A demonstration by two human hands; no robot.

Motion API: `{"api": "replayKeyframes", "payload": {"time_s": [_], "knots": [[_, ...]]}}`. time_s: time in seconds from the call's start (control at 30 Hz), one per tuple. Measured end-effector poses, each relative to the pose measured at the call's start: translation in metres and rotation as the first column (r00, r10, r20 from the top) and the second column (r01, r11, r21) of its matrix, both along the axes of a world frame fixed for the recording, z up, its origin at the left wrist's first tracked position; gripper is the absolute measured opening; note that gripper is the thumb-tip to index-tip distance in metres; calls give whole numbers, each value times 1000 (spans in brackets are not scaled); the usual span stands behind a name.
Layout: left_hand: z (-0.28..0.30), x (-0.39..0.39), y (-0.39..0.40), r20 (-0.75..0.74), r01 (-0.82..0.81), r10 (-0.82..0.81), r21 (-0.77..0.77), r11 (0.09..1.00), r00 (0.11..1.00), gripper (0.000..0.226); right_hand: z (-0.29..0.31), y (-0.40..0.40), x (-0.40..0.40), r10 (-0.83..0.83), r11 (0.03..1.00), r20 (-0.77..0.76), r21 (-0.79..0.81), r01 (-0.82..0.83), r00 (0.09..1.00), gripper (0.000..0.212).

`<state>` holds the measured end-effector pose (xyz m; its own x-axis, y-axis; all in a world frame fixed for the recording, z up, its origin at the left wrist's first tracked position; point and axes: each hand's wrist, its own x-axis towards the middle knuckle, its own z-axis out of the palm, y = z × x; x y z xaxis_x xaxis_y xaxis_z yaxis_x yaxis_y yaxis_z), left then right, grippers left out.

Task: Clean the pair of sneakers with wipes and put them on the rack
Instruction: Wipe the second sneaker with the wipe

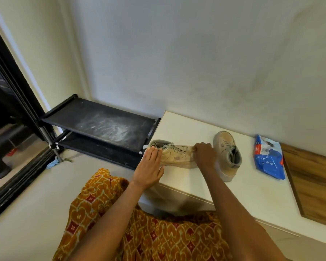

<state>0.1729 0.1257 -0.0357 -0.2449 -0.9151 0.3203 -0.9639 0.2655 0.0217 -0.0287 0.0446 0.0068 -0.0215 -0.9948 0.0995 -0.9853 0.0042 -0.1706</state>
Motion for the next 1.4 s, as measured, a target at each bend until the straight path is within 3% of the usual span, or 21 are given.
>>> {"api": "replayKeyframes", "payload": {"time_s": [0.07,0.27,0.4,0.57,0.63,0.7,0.8,0.87,1.07,1.17,1.23,1.4], "knots": [[-4,1,-1,1,10,-10,-3,1000,1000,63,-4,9,9,155,988,-31,3,-155,987,31],[-17,16,-6,28,42,-43,40,998,999,67,-18,41,7,224,974,-73,-5,-225,972,33],[-12,11,-5,-15,20,-19,56,998,1000,66,-18,43,-10,223,954,296,127,-270,929,28],[3,-12,-5,-86,91,-93,-24,996,992,54,-9,36,2,66,998,539,-44,-50,840,24],[9,-25,-4,-206,41,-46,-31,999,978,49,-13,36,10,59,998,485,-23,-55,873,23],[11,-30,-4,-259,0,-11,-42,999,966,41,-20,38,11,125,990,281,28,-139,951,22],[8,-27,-6,-180,27,-39,-73,997,983,46,-19,40,-6,214,973,-26,89,-211,977,22],[6,-26,-4,-120,38,-50,-102,994,992,49,-15,39,-22,176,980,-99,116,-164,979,22],[8,-41,0,-201,-47,19,-140,989,979,46,-15,36,-9,12,994,59,111,-19,998,23],[9,-39,0,-241,-38,9,-116,993,971,45,-15,40,-5,70,986,197,136,-97,978,23],[3,-36,-1,-233,-8,-20,-118,993,972,46,-10,40,-20,114,975,213,166,-151,970,22],[-1,-34,-2,-229,-8,-10,-81,997,973,50,-4,36,-25,36,991,170,124,-58,985,15]]}}
